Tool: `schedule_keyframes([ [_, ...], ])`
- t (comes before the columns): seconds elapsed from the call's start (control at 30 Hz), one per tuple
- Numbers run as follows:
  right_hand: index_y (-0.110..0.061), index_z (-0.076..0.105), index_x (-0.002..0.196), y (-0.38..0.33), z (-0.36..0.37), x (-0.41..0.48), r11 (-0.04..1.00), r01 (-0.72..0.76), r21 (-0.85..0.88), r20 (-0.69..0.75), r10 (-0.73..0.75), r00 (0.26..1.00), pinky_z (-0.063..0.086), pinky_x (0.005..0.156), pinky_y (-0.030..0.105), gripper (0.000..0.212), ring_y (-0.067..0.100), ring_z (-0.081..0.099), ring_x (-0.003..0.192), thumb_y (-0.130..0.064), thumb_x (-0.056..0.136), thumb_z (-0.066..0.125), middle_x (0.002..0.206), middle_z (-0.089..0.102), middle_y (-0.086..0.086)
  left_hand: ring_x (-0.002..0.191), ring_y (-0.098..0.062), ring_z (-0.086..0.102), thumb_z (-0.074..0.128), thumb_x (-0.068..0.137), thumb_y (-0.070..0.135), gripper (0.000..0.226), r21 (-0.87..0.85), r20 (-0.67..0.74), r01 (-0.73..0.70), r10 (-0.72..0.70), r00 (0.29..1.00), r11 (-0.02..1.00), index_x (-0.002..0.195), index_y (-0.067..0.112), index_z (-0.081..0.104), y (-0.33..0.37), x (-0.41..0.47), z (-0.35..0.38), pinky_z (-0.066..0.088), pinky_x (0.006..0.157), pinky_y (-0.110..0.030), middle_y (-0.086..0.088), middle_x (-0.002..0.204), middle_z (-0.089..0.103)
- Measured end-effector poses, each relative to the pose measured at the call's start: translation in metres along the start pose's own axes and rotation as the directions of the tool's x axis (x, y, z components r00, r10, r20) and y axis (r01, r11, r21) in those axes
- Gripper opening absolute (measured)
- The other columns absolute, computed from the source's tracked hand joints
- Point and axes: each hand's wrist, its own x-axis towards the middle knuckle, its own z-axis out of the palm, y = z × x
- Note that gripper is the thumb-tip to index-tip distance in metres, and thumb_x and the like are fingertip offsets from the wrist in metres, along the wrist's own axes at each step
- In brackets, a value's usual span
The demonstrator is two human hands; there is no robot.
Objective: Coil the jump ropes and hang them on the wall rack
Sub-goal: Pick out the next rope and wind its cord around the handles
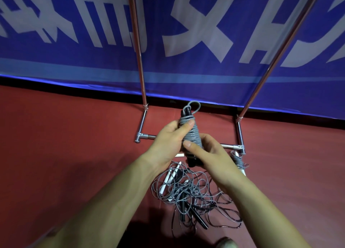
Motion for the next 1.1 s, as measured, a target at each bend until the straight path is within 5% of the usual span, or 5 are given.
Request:
schedule_keyframes([
  [0.2, -0.028, 0.052, 0.133, -0.006, -0.001, -0.002, 0.999, 0.013, -0.045, 0.031, -0.012, 0.999, 0.058, 0.09, 0.04, 0.066, 0.017, 0.071, 0.099, -0.034, 0.073, 0.079, 0.117, 0.07, -0.001, 0.061, -0.018, 0.07, 0.062, 0.098, 0.025, 0.016, -0.083, -0.082, 0.025, -0.032, 0.996, 0.996, 0.103, 0.009, 0.065, 0.004, 0.0, -0.003, 0.052, 0.049, -0.025, -0.003, 0.073, 0.072],
  [0.57, -0.036, 0.05, 0.136, 0.003, -0.002, 0.001, 0.989, 0.045, -0.144, 0.03, -0.041, 0.999, 0.056, 0.094, 0.043, 0.05, 0.022, 0.069, 0.107, -0.035, 0.091, 0.072, 0.122, 0.067, -0.002, 0.072, -0.027, 0.072, 0.061, 0.098, 0.036, 0.031, -0.136, -0.095, 0.165, -0.178, 0.979, 0.977, 0.115, 0.012, 0.066, -0.001, 0.007, -0.005, 0.058, 0.07, -0.039, -0.01, 0.086, 0.074],
  [0.77, -0.041, 0.061, 0.126, 0.007, 0.001, -0.003, 0.733, 0.347, -0.585, 0.043, -0.4, 0.916, 0.035, 0.103, 0.014, 0.042, 0.004, 0.047, 0.125, -0.039, 0.086, 0.076, 0.128, 0.046, -0.011, 0.062, -0.017, 0.067, 0.058, 0.099, 0.042, 0.035, -0.108, -0.195, 0.158, -0.177, 0.965, 0.981, 0.12, 0.014, 0.059, -0.006, 0.009, -0.001, 0.05, 0.051, -0.025, -0.007, 0.09, 0.07],
  [0.9, -0.026, 0.073, 0.087, 0.0, 0.001, -0.001, 0.813, 0.416, -0.407, -0.002, -0.456, 0.89, 0.044, 0.078, 0.024, 0.004, 0.011, 0.057, 0.083, -0.022, 0.089, 0.074, 0.09, 0.06, -0.005, 0.065, -0.02, 0.064, 0.057, 0.099, 0.044, 0.041, -0.147, -0.23, 0.128, -0.16, 0.96, 0.981, 0.122, 0.009, 0.056, -0.008, 0.01, 0.002, 0.051, 0.061, -0.031, -0.009, 0.087, 0.066],
  [1.1, -0.015, 0.068, 0.072, -0.01, 0.001, -0.001, 0.961, 0.277, -0.001, -0.019, -0.277, 0.961, 0.045, 0.067, 0.023, 0.019, 0.013, 0.05, 0.064, -0.016, 0.091, 0.066, 0.065, 0.058, -0.002, 0.051, -0.017, 0.065, 0.058, 0.1, 0.043, 0.038, -0.195, -0.25, 0.078, -0.126, 0.96, 0.978, 0.108, 0.006, 0.06, 0.001, 0.011, -0.001, 0.053, 0.055, -0.028, -0.004, 0.06, 0.067],
])
